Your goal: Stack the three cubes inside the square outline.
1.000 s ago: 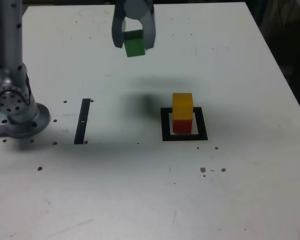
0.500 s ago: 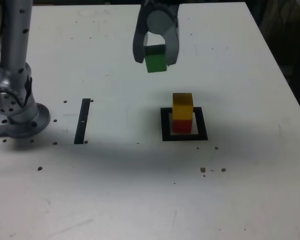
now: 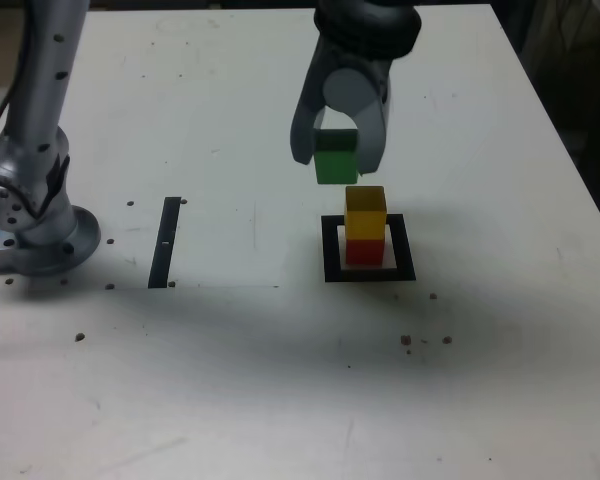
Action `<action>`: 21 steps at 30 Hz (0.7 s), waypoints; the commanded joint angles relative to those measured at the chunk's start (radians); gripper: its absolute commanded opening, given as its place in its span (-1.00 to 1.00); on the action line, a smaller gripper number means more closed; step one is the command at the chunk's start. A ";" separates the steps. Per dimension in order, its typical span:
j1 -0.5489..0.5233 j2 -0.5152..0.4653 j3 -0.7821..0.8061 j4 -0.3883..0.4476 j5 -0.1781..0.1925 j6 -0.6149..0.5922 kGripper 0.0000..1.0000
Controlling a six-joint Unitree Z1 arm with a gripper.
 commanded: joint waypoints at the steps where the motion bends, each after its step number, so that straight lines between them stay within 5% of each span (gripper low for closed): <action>1: -0.008 0.010 -0.013 0.016 0.005 -0.005 -0.40; 21: -0.034 0.060 -0.075 0.016 0.014 -0.012 -0.40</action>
